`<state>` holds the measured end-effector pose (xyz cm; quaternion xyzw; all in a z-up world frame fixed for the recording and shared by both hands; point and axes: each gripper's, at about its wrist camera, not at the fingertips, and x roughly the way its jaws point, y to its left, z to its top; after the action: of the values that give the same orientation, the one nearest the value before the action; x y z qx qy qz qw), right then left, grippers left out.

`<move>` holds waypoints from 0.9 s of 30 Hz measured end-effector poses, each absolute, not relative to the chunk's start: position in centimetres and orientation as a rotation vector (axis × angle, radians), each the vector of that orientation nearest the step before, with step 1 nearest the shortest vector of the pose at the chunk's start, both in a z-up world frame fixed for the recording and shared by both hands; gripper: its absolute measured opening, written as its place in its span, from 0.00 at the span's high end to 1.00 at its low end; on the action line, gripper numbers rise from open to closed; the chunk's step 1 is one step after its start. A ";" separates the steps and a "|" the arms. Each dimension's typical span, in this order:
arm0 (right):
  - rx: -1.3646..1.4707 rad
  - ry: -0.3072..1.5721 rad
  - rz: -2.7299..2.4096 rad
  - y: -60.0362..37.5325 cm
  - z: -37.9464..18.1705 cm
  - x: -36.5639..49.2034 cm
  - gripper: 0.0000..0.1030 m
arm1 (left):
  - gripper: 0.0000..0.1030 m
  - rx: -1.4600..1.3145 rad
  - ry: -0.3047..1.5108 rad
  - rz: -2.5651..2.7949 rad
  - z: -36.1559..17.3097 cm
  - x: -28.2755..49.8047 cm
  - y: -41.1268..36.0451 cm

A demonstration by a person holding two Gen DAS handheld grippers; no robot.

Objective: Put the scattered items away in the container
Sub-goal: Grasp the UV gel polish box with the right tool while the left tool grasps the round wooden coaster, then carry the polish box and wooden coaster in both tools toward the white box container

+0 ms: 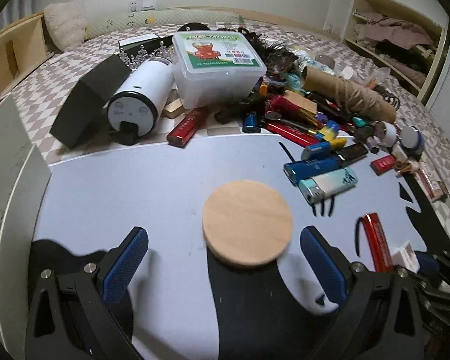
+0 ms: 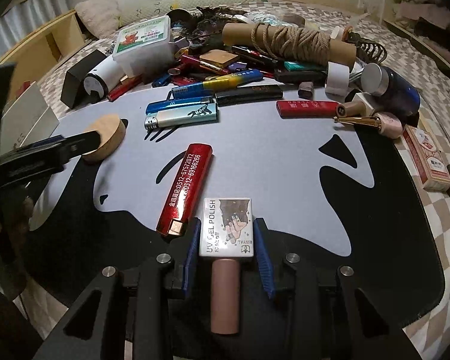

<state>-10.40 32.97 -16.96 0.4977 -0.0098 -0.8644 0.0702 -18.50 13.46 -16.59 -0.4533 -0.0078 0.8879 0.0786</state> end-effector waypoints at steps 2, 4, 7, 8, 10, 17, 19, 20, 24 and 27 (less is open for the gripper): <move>1.495 -0.018 -2.604 32.9 -17.0 -10.4 0.64 | 0.02 -1.365 -0.012 2.647 -17.1 -19.0 13.9; 1.496 0.006 -2.603 32.7 -17.0 -10.4 0.64 | 0.04 -1.377 0.000 2.632 -17.5 -19.3 14.2; 1.494 0.016 -2.604 32.7 -17.0 -10.5 0.65 | 0.12 -1.381 0.034 2.626 -17.8 -19.6 14.7; 1.490 0.014 -2.605 32.7 -17.0 -10.5 0.67 | 0.17 -1.378 0.048 2.628 -17.8 -19.6 14.8; 1.484 0.011 -2.608 32.8 -16.9 -10.4 0.68 | 0.27 -1.369 0.056 2.626 -17.7 -19.7 15.0; 1.473 0.056 -2.621 32.4 -16.7 -10.2 0.68 | 0.34 -1.356 0.057 2.621 -17.6 -19.5 15.1; 1.473 0.049 -2.621 32.5 -16.7 -10.1 0.68 | 0.34 -1.352 0.061 2.618 -17.5 -19.3 15.1; 1.473 0.045 -2.622 32.5 -16.7 -10.1 0.68 | 0.34 -1.350 0.063 2.616 -17.5 -19.2 15.2; 1.475 0.029 -2.626 32.7 -16.6 -9.9 0.68 | 0.34 -1.347 0.051 2.612 -17.3 -18.7 15.1; 1.475 0.016 -2.638 32.7 -16.6 -9.6 0.68 | 0.34 -1.350 0.048 2.610 -17.3 -18.0 14.9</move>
<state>-9.61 32.73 -16.63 0.4872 0.0053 -0.8712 0.0596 -17.99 14.92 -17.31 -0.4569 0.0162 0.8836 0.1011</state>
